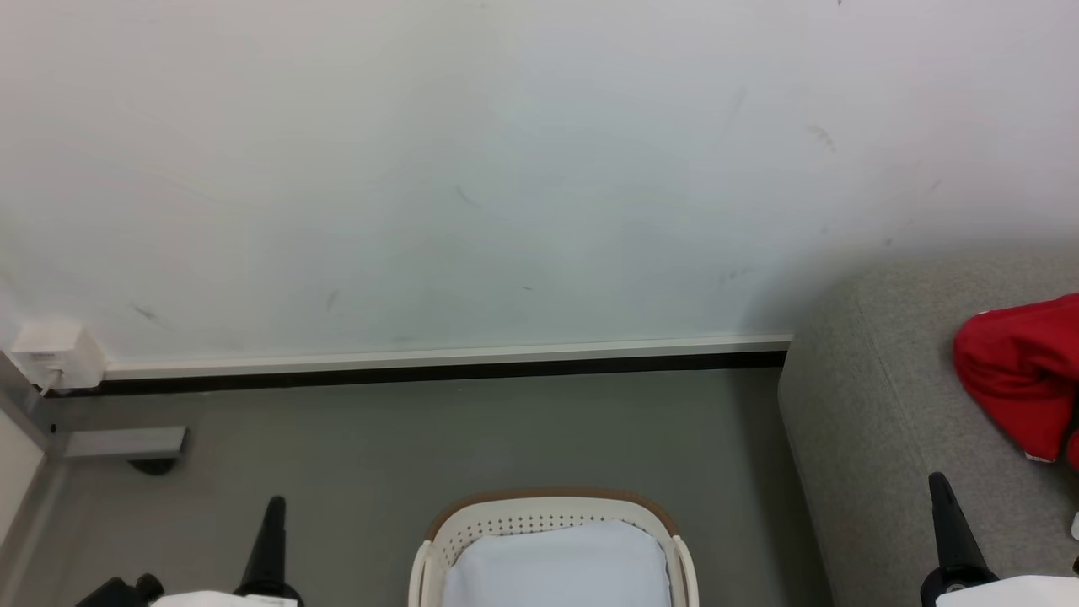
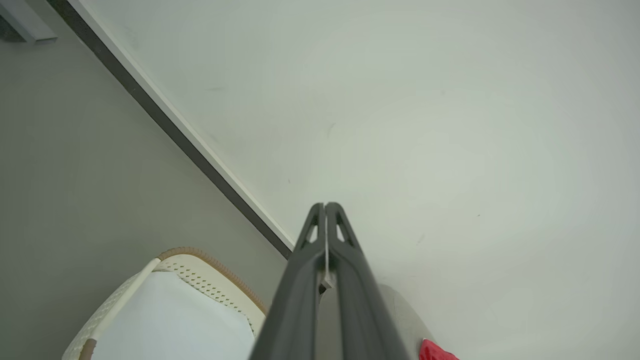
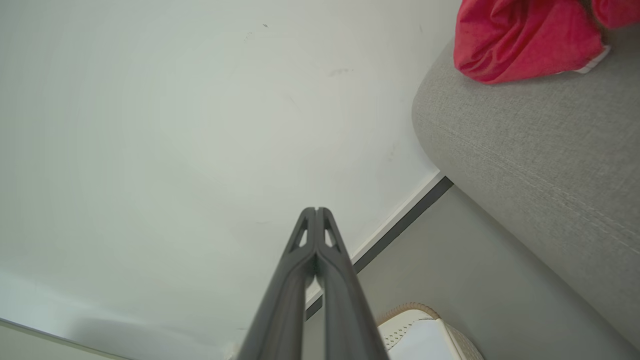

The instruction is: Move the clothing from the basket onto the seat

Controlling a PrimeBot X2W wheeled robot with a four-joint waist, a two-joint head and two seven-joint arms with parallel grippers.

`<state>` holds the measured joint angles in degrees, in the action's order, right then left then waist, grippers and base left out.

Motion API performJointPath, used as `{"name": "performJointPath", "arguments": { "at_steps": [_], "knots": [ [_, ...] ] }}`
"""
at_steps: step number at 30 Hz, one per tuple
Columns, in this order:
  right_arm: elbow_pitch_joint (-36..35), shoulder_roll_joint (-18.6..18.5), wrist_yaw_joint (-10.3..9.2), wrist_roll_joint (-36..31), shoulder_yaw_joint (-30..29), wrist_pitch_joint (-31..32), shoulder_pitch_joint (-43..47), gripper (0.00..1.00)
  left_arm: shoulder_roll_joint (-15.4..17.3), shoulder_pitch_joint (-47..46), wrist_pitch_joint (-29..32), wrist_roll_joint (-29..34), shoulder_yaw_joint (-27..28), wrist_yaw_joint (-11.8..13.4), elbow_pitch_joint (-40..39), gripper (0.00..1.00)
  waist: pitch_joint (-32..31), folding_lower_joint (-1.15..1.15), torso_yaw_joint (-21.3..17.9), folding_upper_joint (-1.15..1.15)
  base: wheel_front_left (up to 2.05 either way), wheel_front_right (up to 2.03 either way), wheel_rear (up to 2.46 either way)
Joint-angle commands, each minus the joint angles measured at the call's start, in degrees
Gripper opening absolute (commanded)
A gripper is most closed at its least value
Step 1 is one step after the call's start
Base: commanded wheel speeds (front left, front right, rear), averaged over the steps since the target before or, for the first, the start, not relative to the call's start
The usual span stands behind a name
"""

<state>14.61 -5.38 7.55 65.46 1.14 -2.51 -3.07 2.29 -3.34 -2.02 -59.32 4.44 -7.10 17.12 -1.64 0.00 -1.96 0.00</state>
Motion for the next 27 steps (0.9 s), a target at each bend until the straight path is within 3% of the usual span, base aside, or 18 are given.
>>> {"name": "performJointPath", "arguments": {
  "at_steps": [1,27],
  "knots": [
    [-0.77,-0.01,-0.05,1.41,-0.57,0.28,-1.21,0.0,0.51,-1.28,0.3,-1.75,0.21,-0.29,-0.82,0.0,0.02,0.0,0.03,0.0,0.0,0.0,0.0],
    [-0.8,0.94,-0.07,13.28,-3.75,4.19,-2.19,0.0,0.65,-2.22,4.13,-16.3,1.18,-0.45,-1.97,0.0,0.72,0.0,0.78,0.0,0.0,0.0,0.0]
  ]
}}
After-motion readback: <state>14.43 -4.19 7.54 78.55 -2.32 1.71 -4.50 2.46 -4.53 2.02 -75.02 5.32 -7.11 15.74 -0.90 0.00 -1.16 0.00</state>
